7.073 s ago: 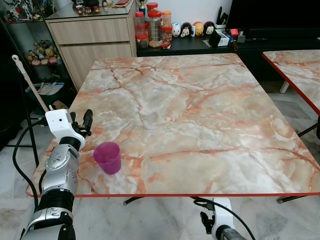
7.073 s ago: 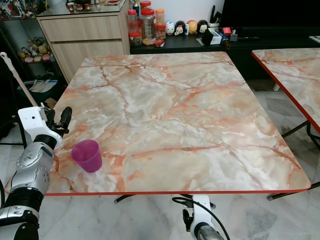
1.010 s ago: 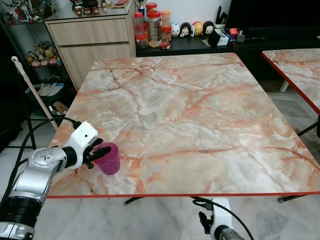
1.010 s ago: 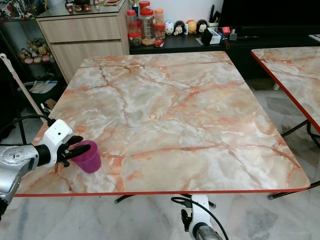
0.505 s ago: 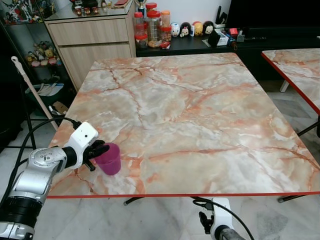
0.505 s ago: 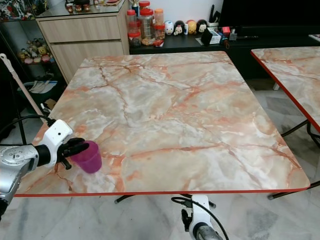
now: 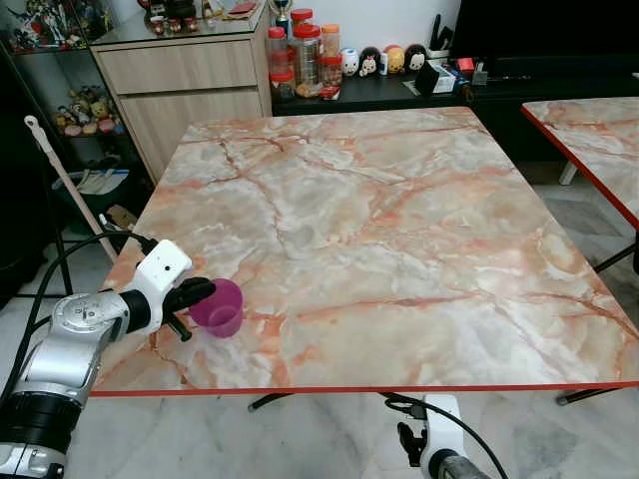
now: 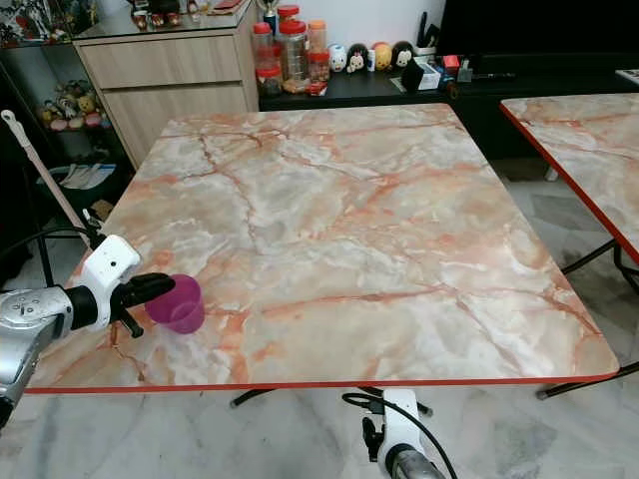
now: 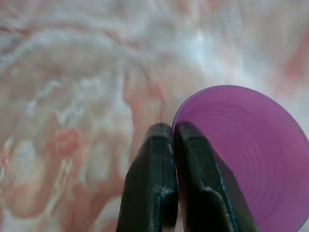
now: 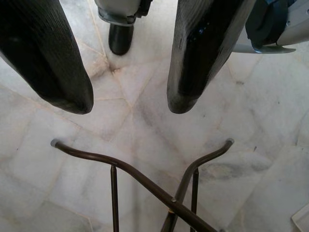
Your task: Setting the table
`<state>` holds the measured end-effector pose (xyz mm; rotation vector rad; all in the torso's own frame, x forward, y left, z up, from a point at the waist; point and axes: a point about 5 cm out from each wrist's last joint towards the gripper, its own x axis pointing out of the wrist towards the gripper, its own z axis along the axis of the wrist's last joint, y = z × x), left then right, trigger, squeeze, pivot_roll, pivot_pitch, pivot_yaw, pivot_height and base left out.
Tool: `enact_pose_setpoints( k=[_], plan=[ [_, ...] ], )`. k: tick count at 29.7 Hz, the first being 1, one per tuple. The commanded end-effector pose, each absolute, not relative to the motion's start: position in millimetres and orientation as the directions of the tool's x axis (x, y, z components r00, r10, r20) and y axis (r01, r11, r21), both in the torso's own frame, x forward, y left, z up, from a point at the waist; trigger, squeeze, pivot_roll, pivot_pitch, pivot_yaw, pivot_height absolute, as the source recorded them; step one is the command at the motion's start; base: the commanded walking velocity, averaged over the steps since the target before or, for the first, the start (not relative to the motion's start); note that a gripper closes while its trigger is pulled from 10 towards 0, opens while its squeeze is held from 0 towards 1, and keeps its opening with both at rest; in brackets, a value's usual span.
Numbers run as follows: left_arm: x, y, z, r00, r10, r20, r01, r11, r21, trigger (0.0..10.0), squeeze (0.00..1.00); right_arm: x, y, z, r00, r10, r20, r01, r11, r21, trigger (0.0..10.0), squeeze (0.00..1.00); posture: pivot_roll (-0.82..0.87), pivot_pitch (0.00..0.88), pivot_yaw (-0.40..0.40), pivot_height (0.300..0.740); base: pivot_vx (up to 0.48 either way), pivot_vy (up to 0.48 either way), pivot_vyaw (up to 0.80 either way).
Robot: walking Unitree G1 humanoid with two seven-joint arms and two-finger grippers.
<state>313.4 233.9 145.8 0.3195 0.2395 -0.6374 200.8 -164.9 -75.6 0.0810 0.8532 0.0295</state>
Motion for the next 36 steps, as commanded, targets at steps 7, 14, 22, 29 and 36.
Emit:
enact_pose_setpoints(
  k=[7,14,22,29,36],
  plan=[
    [323.3,257.1,188.3,0.912,-0.405,0.057,0.402,0.914,0.055,0.0,0.0,202.4,-163.4,-74.8,0.662,0.061,-0.747,0.016,0.995,0.096,10.0,0.0,0.01,0.0,0.068,0.74,0.0,0.0,0.0],
    [332.0,269.5,189.6,0.971,-0.063,0.231,0.087,0.991,-0.098,10.0,0.0,204.3,-162.6,-73.8,0.665,0.065,-0.744,0.008,0.995,0.095,10.0,0.0,0.02,0.0,0.062,0.74,0.0,0.0,0.0],
    [334.9,215.3,168.6,0.944,0.135,0.302,-0.042,0.954,-0.296,10.0,0.0,202.5,-163.5,-74.7,0.66,0.066,-0.748,0.001,0.996,0.089,10.0,0.0,-0.01,0.0,0.056,0.74,0.0,0.0,0.0],
    [342.8,180.8,179.1,0.931,0.123,0.343,-0.011,0.95,-0.311,10.0,0.0,200.1,-167.4,-75.5,0.66,0.06,-0.749,-0.001,0.997,0.079,10.0,0.0,-0.01,0.0,0.048,0.74,0.0,0.0,0.0],
    [345.4,179.5,185.1,0.919,0.115,0.378,-0.006,0.96,-0.28,10.0,0.0,201.2,-170.1,-74.6,0.664,0.054,-0.745,-0.001,0.997,0.072,10.0,0.0,-0.03,0.0,0.049,0.74,0.0,0.0,0.0]
  ],
)
